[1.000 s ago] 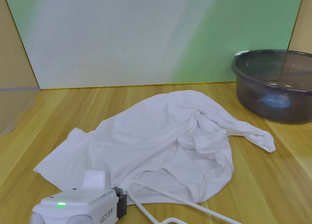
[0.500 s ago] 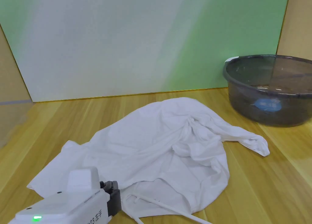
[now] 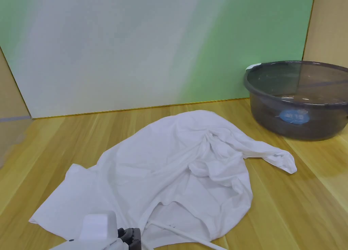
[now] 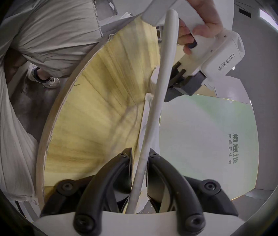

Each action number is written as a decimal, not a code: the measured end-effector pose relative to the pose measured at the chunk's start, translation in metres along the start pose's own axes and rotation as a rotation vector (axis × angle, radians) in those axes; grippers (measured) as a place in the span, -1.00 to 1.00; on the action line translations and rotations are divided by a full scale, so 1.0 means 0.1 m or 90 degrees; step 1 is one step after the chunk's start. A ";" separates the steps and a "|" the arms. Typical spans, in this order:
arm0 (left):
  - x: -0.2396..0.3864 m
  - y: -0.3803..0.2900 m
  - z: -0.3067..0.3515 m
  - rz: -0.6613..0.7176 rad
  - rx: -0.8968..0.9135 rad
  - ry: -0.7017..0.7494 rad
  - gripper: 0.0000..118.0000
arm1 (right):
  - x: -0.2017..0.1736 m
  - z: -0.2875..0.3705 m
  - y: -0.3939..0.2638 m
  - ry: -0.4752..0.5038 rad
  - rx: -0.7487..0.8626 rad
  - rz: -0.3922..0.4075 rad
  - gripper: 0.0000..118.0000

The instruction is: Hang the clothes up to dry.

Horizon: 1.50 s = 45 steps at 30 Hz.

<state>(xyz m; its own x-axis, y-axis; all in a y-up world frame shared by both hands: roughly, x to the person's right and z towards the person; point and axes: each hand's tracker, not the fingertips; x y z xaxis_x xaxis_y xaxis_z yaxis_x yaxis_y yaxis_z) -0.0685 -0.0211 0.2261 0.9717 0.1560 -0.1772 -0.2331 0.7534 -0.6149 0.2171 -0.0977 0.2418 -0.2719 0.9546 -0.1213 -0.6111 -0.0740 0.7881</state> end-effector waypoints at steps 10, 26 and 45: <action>0.02 0.04 0.08 0.005 0.021 0.001 -0.95 | 0.09 -0.16 -0.05 -0.046 -0.007 -0.015 -0.78; 0.10 0.15 0.27 -0.005 0.070 0.017 -0.95 | 0.98 -0.25 -0.40 0.177 0.065 -0.561 -0.78; 0.16 0.18 0.37 0.013 0.074 -0.013 -0.95 | 1.16 -0.73 -0.73 0.343 0.132 -0.929 -0.79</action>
<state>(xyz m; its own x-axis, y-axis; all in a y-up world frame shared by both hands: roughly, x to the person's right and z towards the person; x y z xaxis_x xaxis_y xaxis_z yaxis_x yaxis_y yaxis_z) -0.0556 0.0184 0.2403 0.9677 0.1844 -0.1719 -0.2480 0.8185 -0.5182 0.1760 -0.0029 0.1268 0.1891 -0.0500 -0.9807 -0.4769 0.8683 -0.1362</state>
